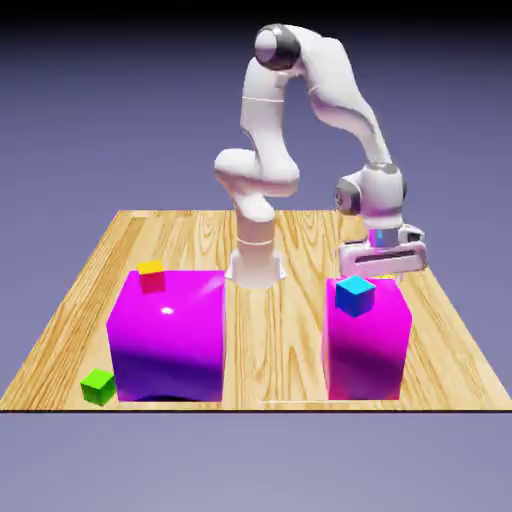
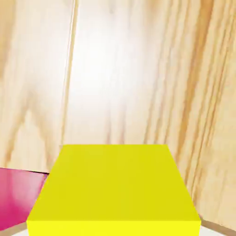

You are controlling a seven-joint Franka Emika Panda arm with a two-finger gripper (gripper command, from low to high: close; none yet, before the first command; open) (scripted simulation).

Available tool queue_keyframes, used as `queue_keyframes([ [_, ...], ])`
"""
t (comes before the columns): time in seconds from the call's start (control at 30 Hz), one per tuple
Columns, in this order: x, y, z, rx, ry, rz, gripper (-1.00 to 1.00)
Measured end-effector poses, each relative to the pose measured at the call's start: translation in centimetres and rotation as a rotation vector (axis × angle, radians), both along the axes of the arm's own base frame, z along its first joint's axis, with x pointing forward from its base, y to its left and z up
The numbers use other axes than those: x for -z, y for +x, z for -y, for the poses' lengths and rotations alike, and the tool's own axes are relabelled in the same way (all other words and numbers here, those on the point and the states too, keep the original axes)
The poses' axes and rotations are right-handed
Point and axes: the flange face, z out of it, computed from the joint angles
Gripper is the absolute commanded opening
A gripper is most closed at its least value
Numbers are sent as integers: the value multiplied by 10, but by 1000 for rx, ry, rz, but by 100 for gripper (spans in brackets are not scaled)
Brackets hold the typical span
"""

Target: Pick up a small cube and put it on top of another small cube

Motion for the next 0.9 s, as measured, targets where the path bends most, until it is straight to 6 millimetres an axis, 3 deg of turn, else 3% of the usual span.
queue_keyframes([
  [0.13,-31,1,-27,-84,34,-16,-100],
  [0.27,-70,19,-33,-152,59,-3,-100],
  [0.43,-128,88,41,-133,22,104,-100],
  [0.57,-178,125,113,-111,-22,185,-100],
  [0.6,-183,131,132,-93,-41,200,-100],
  [0.63,-183,131,132,-93,-41,200,-100],
  [0.77,-125,145,128,-93,-42,199,-100],
  [0.8,-116,147,127,-94,-39,200,100],
  [0.87,-116,147,127,-94,-39,200,100],
  [0.9,-130,145,128,-92,-43,199,100],
])
